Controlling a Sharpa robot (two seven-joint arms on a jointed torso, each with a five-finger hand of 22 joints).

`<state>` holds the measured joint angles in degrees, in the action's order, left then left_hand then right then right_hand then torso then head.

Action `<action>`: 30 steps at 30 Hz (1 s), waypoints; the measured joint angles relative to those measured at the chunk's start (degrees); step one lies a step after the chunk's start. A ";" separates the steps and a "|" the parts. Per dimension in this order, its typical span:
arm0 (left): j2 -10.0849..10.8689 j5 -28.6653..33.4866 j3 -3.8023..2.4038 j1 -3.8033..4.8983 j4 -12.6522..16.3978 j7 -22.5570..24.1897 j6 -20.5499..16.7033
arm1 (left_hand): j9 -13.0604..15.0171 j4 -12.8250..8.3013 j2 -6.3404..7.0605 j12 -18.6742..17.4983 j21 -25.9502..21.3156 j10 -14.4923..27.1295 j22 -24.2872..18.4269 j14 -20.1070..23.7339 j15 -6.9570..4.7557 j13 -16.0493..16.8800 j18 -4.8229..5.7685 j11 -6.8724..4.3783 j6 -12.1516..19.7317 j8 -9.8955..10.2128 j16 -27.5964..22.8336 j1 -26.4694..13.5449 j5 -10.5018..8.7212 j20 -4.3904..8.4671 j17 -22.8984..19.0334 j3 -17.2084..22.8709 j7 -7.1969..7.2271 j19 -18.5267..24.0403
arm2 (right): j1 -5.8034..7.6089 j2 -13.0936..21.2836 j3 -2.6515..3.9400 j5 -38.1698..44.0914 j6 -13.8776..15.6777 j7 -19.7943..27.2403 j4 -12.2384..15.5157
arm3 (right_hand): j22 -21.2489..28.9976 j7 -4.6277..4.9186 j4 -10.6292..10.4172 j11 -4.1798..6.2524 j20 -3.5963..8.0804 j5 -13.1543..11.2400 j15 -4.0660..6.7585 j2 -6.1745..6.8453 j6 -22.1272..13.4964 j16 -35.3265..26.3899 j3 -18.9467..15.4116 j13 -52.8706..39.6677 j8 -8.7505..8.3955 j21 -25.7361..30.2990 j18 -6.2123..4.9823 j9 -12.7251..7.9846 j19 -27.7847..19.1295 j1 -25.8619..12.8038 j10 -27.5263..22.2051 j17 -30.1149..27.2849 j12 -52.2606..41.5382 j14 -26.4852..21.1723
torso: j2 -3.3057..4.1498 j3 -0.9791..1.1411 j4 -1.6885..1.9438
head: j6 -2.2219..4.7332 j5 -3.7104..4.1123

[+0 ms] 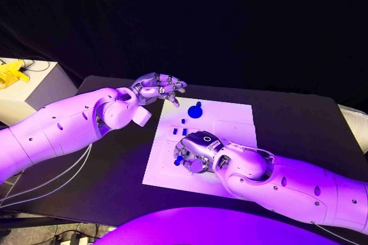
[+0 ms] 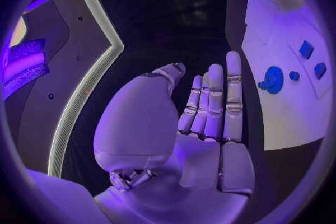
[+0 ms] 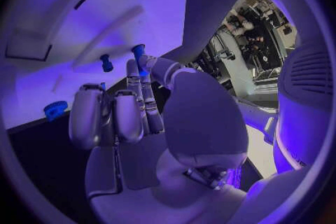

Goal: Assemble the parts on the task board

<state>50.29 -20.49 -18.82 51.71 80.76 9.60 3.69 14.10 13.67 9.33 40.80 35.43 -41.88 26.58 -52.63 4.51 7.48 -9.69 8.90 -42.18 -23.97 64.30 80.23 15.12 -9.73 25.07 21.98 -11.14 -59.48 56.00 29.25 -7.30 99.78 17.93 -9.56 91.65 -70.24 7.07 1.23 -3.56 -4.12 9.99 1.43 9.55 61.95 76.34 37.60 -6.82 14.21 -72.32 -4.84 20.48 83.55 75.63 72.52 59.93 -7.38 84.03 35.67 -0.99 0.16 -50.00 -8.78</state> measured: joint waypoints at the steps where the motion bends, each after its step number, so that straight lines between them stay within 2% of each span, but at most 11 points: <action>1: 0.00 0.00 0.00 0.00 0.00 0.00 0.00 | 0.00 0.00 0.00 0.00 -0.03 0.00 0.00 0.01 0.01 0.00 0.00 0.00 0.00 0.00 0.00 0.00 0.00 0.00 0.00 0.00 0.00 0.00 | 0.02 -0.13 -0.03 0.11 0.00 0.05 -0.13 | 0.53 0.45 0.00 0.10 0.00 0.00 0.00 -0.01 -0.55 -0.38 0.00 -0.12 0.00 0.59 0.00 0.00 -0.45 0.00 0.02 -0.62 0.48 0.00 | 0.01 0.00 0.01 | 0.00 0.04; 5: 0.00 0.00 0.00 0.00 0.00 0.00 0.00 | 0.00 0.00 0.00 0.00 -0.22 0.00 0.00 0.22 0.22 0.00 0.00 0.00 0.00 -0.20 0.00 0.00 0.00 0.00 0.00 0.00 0.00 0.00 | 0.07 -0.67 -0.32 0.41 0.00 0.52 -0.66 | 4.76 1.31 -0.19 -0.61 -0.59 0.04 -0.82 -0.42 -3.03 -2.43 -0.78 0.00 -0.92 4.80 0.00 3.23 -2.59 -1.44 -2.19 -4.00 1.93 -0.83 | 0.03 -0.01 0.02 | 0.00 0.25; 7: 0.00 0.00 0.00 0.00 0.00 0.00 0.00 | 0.00 0.00 0.00 0.00 -0.22 0.00 0.00 0.22 0.22 0.00 0.00 0.00 0.00 -0.20 0.00 0.00 0.00 0.00 0.00 0.00 0.00 0.00 | 0.05 -0.88 -0.43 0.44 0.00 0.78 -0.80 | 6.68 1.47 -0.50 -0.81 -0.77 -0.14 -0.95 0.28 -3.47 -3.37 -1.13 0.11 -1.28 6.74 -0.01 3.54 -3.52 -2.23 -2.77 -5.57 1.99 -1.42 | 0.03 -0.01 0.01 | 0.00 0.26; 10: -0.02 0.00 0.00 0.00 0.00 0.00 0.02 | -0.08 0.41 0.00 0.00 -0.22 0.00 -0.13 0.22 0.22 -0.03 0.00 0.00 0.03 -0.20 0.00 0.00 0.00 0.00 0.03 -0.41 0.04 0.00 | -0.01 -1.05 -0.58 0.45 0.04 1.21 -1.06 | 8.10 1.76 -0.59 -1.26 -1.24 -0.11 -0.99 1.34 -4.53 -3.45 -1.99 0.17 -1.96 8.32 -0.90 3.40 -4.08 -3.27 -4.07 -5.20 2.43 -1.49 | 0.03 -0.01 0.01 | 0.00 0.31; 16: -0.04 0.01 0.00 0.00 -0.01 0.00 0.03 | -0.09 0.48 0.00 0.00 -0.22 0.00 -0.15 0.22 0.22 -0.06 0.00 0.00 0.20 -0.20 0.00 0.00 0.00 0.00 0.06 -0.48 0.21 0.00 | -0.27 -0.96 -0.88 0.34 0.09 1.78 -1.44 | 11.28 2.43 -0.21 -2.20 -1.79 -0.11 -1.62 3.49 -5.76 -3.72 -2.91 1.13 -2.82 11.68 -0.99 2.81 -5.40 -3.13 -7.34 -6.46 3.01 -2.11 | -0.01 -0.01 -0.01 | 0.00 0.16; 17: -0.04 0.01 0.00 0.00 -0.01 0.00 0.03 | -0.09 0.48 0.00 0.00 -0.22 0.00 -0.15 0.22 0.22 -0.06 0.00 0.00 0.20 -0.20 0.00 0.00 0.00 0.00 0.06 -0.48 0.20 0.00 | -0.27 -0.94 -0.89 0.31 0.09 1.85 -1.46 | 12.11 2.61 -0.22 -2.30 -1.85 -0.11 -1.74 3.51 -5.95 -4.03 -3.14 1.27 -2.91 12.55 -1.79 2.73 -5.73 -3.15 -7.94 -6.89 3.01 -2.22 | -0.01 -0.01 -0.04 | 0.00 0.14; 19: -0.03 0.02 0.00 0.00 -0.02 0.00 0.04 | -0.09 0.48 0.00 0.00 -0.22 0.00 -0.15 0.22 0.22 -0.06 0.00 0.00 0.20 -0.20 0.00 0.00 0.00 0.00 0.06 -0.48 0.20 0.00 | -0.28 -0.87 -0.90 0.26 0.11 1.95 -1.52 | 14.43 2.83 -0.28 -2.53 -2.11 -0.11 -2.14 3.51 -6.40 -4.82 -3.56 1.58 -3.37 14.91 -1.80 2.59 -6.64 -3.15 -9.08 -8.23 3.01 -2.63 | -0.02 -0.01 -0.04 | 0.00 0.12; 21: -0.01 0.02 0.00 0.00 -0.03 0.00 0.04 | -0.09 0.48 0.00 0.00 -0.22 0.00 -0.15 0.22 0.22 -0.06 0.00 0.00 0.20 -0.20 0.00 0.00 0.00 0.00 0.06 -0.48 0.20 0.00 | -0.29 -0.79 -0.91 0.20 0.14 2.06 -1.59 | 18.05 3.04 -0.20 -2.80 -2.32 -0.11 -2.45 3.75 -6.98 -6.35 -4.10 2.03 -3.81 18.71 -3.12 2.44 -8.12 -2.91 -10.63 -10.67 3.23 -3.54 | -0.02 -0.01 -0.04 | 0.01 0.10; 26: -0.01 0.02 0.00 0.00 -0.05 0.00 0.05 | -0.08 0.48 0.00 0.00 -0.22 0.00 -0.14 0.22 0.22 -0.05 0.00 0.00 0.20 -0.20 0.00 0.00 0.00 0.00 0.05 -0.48 0.20 0.00 | -0.30 -0.66 -0.93 0.01 0.42 2.26 -1.66 | 22.12 3.32 -0.04 -3.27 -2.56 0.13 -2.77 3.90 -8.09 -7.68 -5.52 2.82 -4.49 23.20 -3.16 2.05 -8.89 -2.76 -13.63 -12.87 3.23 -4.25 | -0.02 0.03 -0.05 | 0.01 0.09; 28: -0.02 0.02 0.00 0.00 -0.07 0.00 0.05 | -0.08 0.48 0.00 0.00 -0.22 0.00 -0.14 0.22 0.22 -0.05 0.00 0.00 0.20 -0.20 0.00 0.00 0.00 0.00 0.05 -0.48 0.20 0.00 | -0.30 -0.63 -0.93 -0.08 0.64 2.31 -1.67 | 26.63 3.42 0.03 -3.53 -2.80 0.13 -2.99 3.87 -9.24 -9.56 -6.93 3.02 -5.25 28.00 -4.55 1.73 -10.89 -1.86 -16.21 -15.59 3.23 -5.75 | -0.02 0.03 -0.05 | 0.01 0.10; 30: -0.03 0.02 0.00 0.00 -0.08 0.00 0.05 | -0.08 0.48 0.00 0.00 -0.22 0.00 -0.14 0.22 0.22 -0.05 0.00 0.00 0.20 -0.20 0.00 0.00 0.00 0.00 0.05 -0.48 0.20 0.00 | -0.30 -0.59 -0.94 -0.19 0.96 2.37 -1.67 | 29.32 3.47 -0.01 -3.75 -2.97 0.25 -3.29 3.21 -9.99 -10.66 -9.08 3.03 -5.85 31.09 -4.63 1.40 -11.55 -0.94 -18.53 -17.23 3.23 -6.60 | -0.01 0.03 -0.05 | 0.01 0.14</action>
<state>50.26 -20.47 -18.82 51.71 80.68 9.59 3.74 14.02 14.15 9.33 40.80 35.21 -41.88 26.44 -52.41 4.73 7.42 -9.69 8.90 -41.98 -24.17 64.30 80.23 15.12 -9.73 25.13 21.50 -10.94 -59.48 55.69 28.65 -8.24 99.59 18.89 -7.20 89.98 -40.92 10.54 1.22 -7.31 -7.09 10.24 -1.86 12.77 51.96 65.67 28.52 -3.79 8.36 -41.23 -9.47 21.89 72.00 74.69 54.00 42.70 -4.15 77.44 35.66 -0.96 0.12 -50.00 -8.64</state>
